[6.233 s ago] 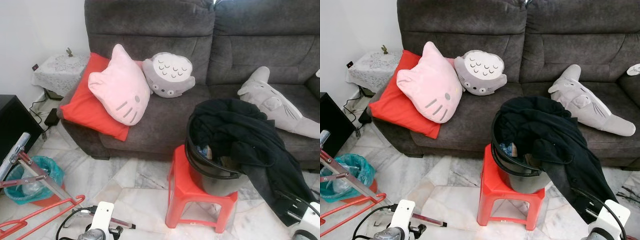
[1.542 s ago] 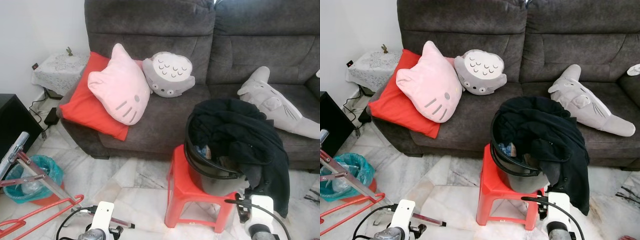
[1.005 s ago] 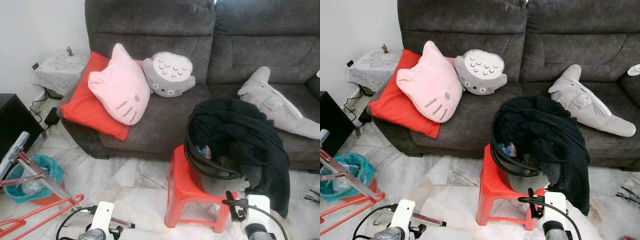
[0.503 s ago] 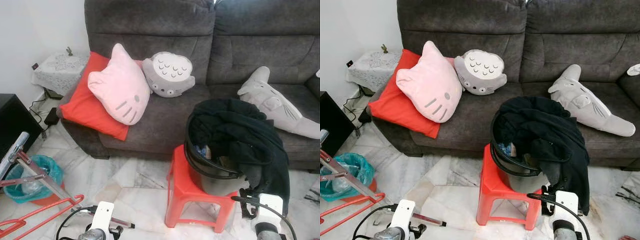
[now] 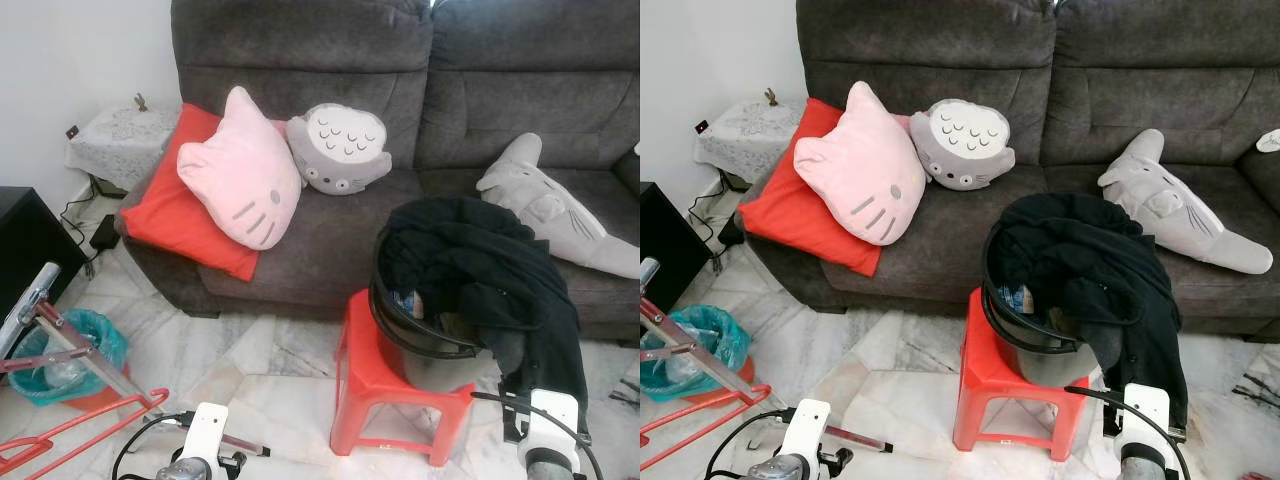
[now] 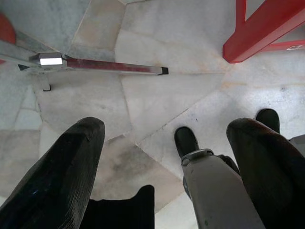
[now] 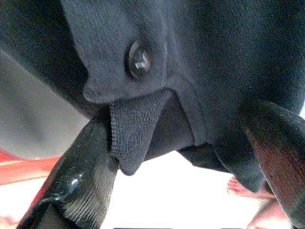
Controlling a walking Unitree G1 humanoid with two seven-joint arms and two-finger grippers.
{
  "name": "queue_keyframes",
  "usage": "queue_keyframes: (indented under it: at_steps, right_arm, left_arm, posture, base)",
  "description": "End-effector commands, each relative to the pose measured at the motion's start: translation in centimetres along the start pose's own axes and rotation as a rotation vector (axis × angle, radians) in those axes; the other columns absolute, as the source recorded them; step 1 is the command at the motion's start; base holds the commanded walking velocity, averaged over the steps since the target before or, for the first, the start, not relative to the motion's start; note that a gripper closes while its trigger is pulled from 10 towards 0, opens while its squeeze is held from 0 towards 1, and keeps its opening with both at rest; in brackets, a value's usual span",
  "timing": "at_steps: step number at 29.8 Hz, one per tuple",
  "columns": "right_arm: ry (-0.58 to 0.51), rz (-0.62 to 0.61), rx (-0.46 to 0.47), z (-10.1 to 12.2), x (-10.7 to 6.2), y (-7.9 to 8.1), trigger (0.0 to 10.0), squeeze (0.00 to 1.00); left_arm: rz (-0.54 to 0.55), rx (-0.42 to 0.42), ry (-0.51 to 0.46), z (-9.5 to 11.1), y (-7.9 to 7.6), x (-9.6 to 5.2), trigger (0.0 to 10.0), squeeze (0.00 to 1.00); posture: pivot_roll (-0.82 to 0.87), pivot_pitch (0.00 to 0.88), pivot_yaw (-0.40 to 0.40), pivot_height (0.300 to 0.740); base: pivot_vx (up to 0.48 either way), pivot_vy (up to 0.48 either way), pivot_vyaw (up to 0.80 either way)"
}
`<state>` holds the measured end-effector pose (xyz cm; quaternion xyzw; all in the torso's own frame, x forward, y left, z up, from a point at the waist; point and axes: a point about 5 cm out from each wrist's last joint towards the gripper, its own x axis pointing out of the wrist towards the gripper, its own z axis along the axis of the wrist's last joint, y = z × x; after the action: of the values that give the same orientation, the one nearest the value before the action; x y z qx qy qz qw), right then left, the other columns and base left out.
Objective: Hang hanger
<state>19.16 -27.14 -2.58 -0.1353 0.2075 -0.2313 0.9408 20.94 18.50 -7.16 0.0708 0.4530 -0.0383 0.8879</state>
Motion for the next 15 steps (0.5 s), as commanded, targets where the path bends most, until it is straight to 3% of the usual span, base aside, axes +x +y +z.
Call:
queue_keyframes:
  at_steps: [1, 6, 10, 15]
  right_arm:
    - [0.031, -0.023, -0.015, -0.4, 0.1, -0.3, 10.0, 0.0]
    - [0.027, -0.052, -0.038, -0.4, 0.0, -0.5, 10.0, 0.0]
    - [0.037, -0.148, -0.053, -0.4, 0.2, -1.6, 10.0, 0.0]
    - [0.021, -0.177, -0.054, -0.1, 0.4, -2.1, 10.0, 0.0]
  left_arm:
    - [0.009, 0.005, 0.019, -0.4, 0.2, -0.1, 10.0, 0.0]
    - [0.01, 0.008, 0.019, -0.4, 0.2, -0.1, 10.0, 0.0]
    - [0.011, 0.01, 0.019, -0.4, 0.2, -0.1, 10.0, 0.0]
    - [0.012, 0.011, 0.019, -0.4, 0.2, -0.1, 10.0, 0.0]
  posture:
    - [-0.03, 0.0, 0.029, 0.74]
    - [-0.02, 0.0, 0.029, 0.74]
    - [-0.02, 0.0, 0.028, 0.74]
    - [-0.02, 0.0, 0.029, 0.74]
  base:
    - [0.0, 0.0, 0.0]
    - [0.0, 0.0, 0.0]
    - [0.0, 0.0, 0.0]
    - [0.0, 0.0, 0.0]
